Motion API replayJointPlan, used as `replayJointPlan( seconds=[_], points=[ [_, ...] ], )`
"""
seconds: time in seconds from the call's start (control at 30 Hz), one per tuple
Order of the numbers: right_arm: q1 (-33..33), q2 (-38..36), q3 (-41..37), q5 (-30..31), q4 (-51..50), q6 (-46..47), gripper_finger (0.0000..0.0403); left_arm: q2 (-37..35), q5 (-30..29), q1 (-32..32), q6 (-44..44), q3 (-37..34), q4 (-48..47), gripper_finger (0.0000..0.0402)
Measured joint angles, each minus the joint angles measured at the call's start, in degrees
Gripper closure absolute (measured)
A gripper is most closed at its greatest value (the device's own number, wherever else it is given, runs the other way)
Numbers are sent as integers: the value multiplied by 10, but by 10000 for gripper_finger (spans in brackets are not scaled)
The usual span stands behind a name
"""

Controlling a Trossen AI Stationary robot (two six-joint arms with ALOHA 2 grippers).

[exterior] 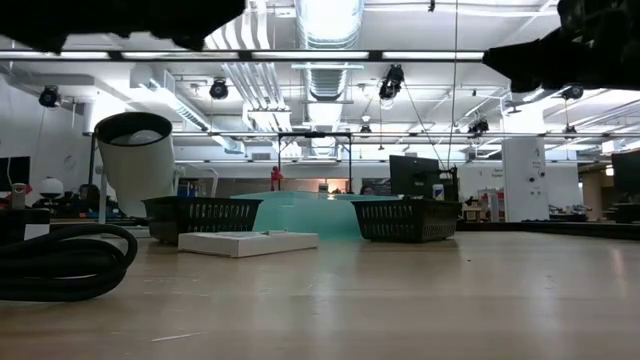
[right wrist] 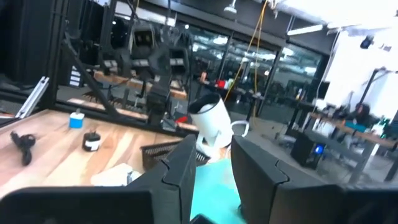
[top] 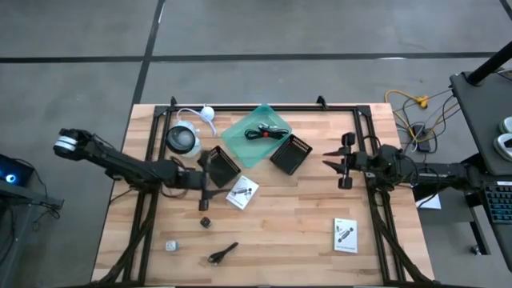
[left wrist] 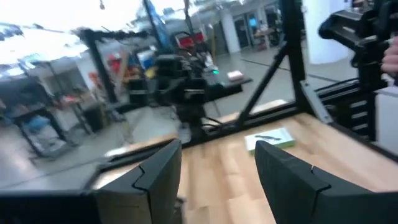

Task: Pick and place items into bin
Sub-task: Put the black charger cable into the green bin

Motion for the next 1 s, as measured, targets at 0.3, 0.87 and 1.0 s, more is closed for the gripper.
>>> replayJointPlan(
  seconds=[0.3,0.87,1.0],
  points=[
    [0,4,-6,0,-17,28,305,146,-11,-37,-313,245,-304,213],
    [0,5,-6,-9,-132,88,325,387,21,-145,-822,561,-756,213],
    [0,6,-6,-9,-140,94,326,435,35,-167,-869,585,-777,213]
  ],
)
